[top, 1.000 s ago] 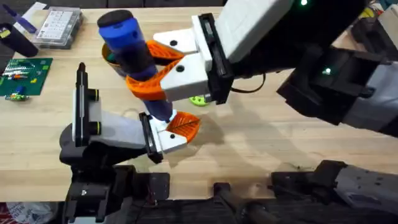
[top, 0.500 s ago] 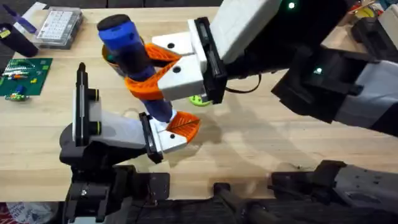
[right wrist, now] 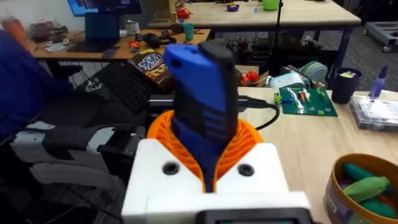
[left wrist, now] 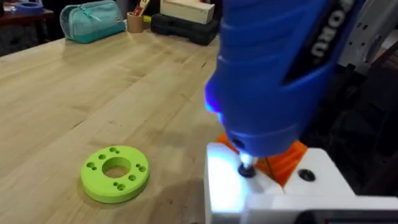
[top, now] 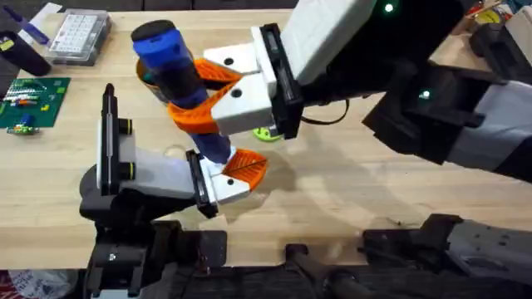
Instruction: Pick up the gripper from the table and insert it into the empty holder that is missing its gripper. Then pick up a screw, insert it into the mounting hole, and use the screwdriver to tighten it. Finally, clean up the table by picking up the vegetable and placing it into the bucket.
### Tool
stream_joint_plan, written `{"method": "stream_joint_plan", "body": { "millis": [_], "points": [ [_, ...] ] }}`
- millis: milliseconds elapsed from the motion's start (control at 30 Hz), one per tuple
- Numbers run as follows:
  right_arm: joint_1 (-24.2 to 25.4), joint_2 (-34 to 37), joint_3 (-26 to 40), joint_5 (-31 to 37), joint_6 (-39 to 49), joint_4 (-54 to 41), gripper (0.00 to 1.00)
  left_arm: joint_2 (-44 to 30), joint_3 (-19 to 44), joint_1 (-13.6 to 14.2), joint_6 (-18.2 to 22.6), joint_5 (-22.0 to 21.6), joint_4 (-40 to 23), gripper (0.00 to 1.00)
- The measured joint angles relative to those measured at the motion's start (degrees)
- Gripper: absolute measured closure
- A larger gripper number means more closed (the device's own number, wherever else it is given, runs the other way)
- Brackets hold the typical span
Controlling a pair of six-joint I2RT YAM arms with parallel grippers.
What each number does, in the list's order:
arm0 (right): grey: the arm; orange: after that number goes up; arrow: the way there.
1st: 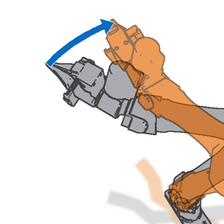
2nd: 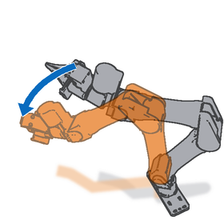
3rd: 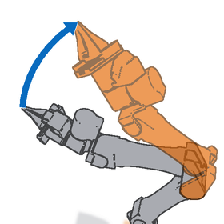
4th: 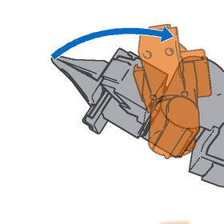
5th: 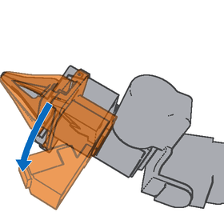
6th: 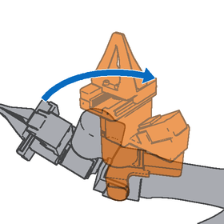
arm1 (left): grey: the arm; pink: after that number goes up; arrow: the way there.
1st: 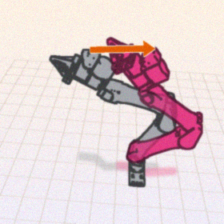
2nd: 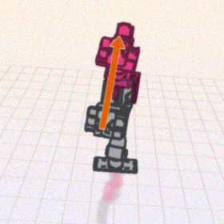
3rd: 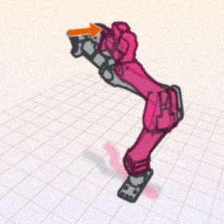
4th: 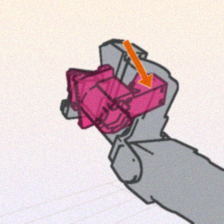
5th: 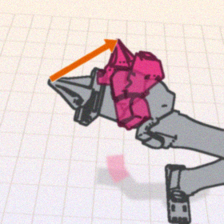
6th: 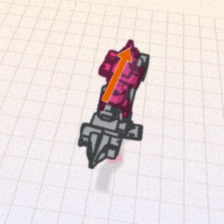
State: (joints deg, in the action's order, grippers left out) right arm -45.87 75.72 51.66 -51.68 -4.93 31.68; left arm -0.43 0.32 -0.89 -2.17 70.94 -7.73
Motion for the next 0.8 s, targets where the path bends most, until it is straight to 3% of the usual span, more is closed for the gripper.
{"method": "stream_joint_plan", "body": {
  "millis": [467,800],
  "points": [
    [0.0,0.0,-0.8,0.2,-0.4,1.5,0.960,0.0,0.0,0.0,0.0,0.0,0.0,0.986],
    [0.5,0.8,-1.0,2.1,-8.0,16.7,0.959,0.0,0.0,0.0,0.0,0.0,0.0,0.986]
  ]
}}
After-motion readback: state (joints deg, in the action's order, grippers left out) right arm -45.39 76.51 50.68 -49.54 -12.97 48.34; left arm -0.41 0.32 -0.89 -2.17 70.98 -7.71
